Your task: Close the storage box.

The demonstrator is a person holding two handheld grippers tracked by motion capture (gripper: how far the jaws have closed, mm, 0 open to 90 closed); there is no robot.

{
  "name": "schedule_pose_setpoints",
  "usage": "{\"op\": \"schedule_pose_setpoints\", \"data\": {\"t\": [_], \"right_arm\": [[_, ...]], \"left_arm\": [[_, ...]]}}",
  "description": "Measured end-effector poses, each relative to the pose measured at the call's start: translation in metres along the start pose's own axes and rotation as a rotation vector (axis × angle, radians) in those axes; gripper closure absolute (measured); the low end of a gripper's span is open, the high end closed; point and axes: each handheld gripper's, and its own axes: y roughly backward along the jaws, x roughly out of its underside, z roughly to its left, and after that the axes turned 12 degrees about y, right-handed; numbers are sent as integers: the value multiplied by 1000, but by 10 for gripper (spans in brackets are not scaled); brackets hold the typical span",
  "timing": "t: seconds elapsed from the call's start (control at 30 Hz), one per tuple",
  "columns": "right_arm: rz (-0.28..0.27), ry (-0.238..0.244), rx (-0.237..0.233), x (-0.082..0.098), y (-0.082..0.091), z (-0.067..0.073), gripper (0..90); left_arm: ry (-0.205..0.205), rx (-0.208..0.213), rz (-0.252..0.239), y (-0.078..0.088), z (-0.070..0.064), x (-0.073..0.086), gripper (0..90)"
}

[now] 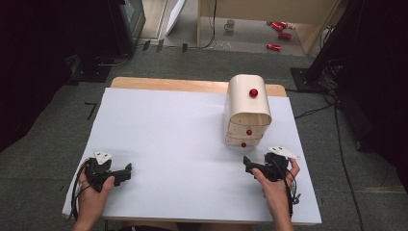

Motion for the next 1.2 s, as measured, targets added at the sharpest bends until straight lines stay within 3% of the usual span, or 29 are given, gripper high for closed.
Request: {"op": "schedule_pose_setpoints", "data": {"t": [0.83, 0.93, 1.03, 1.2], "right_arm": [[94, -27, 89, 62, 33, -53, 0], [82, -23, 81, 65, 36, -56, 0], [90, 0, 92, 67, 37, -56, 0], [125, 105, 144, 71, 37, -50, 0]], "left_arm": [[0, 0, -1, 0, 0, 0, 0], [0, 0, -1, 0, 0, 0, 0], [0, -1, -1, 0, 0, 0, 0], [0, 0, -1, 0, 0, 0, 0]]}}
